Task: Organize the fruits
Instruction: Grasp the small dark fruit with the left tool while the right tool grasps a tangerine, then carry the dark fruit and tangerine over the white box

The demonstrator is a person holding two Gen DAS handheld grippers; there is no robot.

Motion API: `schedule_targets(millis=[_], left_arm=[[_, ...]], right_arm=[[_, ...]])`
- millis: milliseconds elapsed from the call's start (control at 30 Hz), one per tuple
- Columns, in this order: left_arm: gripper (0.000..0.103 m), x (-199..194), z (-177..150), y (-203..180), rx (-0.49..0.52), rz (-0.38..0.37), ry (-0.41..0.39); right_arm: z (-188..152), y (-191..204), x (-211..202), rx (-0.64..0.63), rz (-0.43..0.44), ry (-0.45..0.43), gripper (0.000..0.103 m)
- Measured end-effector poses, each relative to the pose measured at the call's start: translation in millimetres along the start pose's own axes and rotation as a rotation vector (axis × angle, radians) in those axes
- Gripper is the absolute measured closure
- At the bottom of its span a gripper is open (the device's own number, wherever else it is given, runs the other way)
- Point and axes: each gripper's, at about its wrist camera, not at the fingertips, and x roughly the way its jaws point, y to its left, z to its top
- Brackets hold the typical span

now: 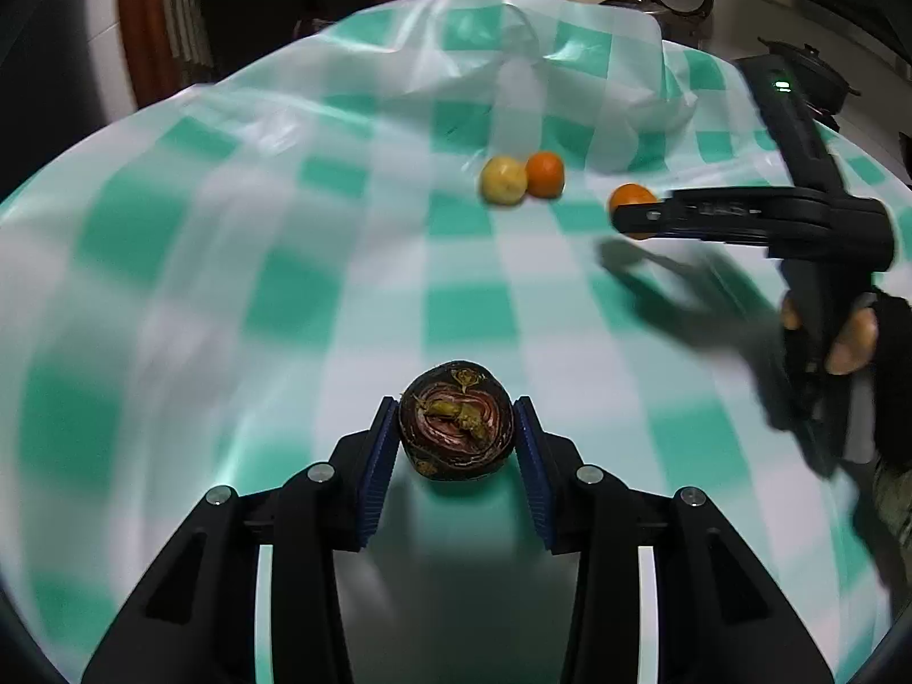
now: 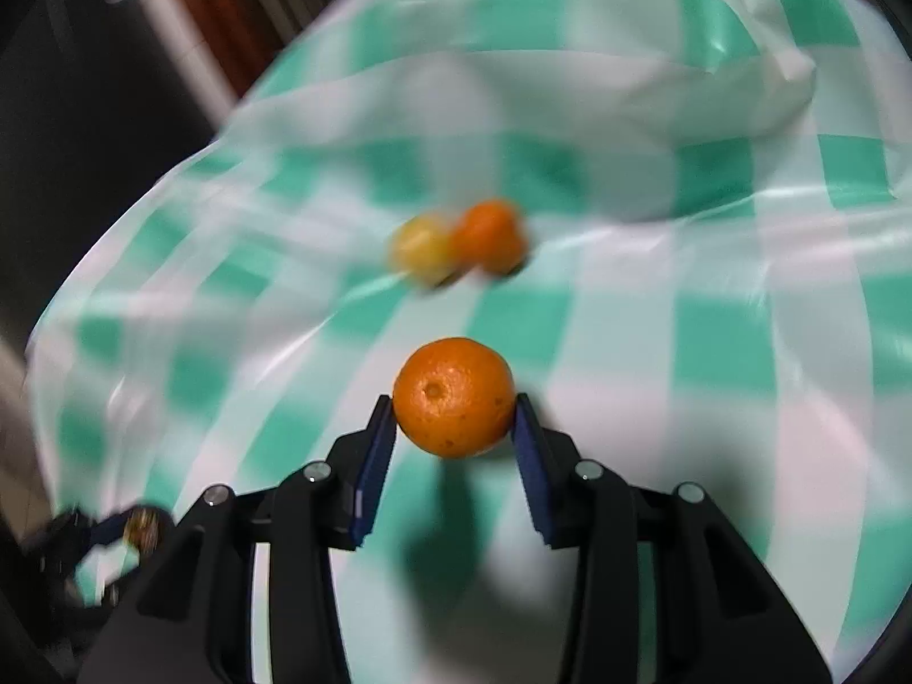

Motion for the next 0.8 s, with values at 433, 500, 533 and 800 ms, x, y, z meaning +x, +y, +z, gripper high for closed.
schedule_targets(millis=[433, 500, 533, 800], left_arm=[[0.064, -178, -213, 106, -0.208, 0.170, -0.003], [0.064, -191, -237, 121, -0.257, 0.194, 0.009], [0.064, -199, -253, 131, -0.290, 0.203, 0.020], [0.064, -185, -355, 185, -0.422, 0.290, 0.224]], right_arm=[[-181, 234, -98, -0.451, 0.343, 0.116, 0.061], [-207, 273, -98, -0.540, 0.384, 0.146, 0.061], [-219, 290, -96, -0.581, 0.406, 0.168, 0.061], [-343, 397, -41, -0.945, 0.436, 0.426, 0.061]])
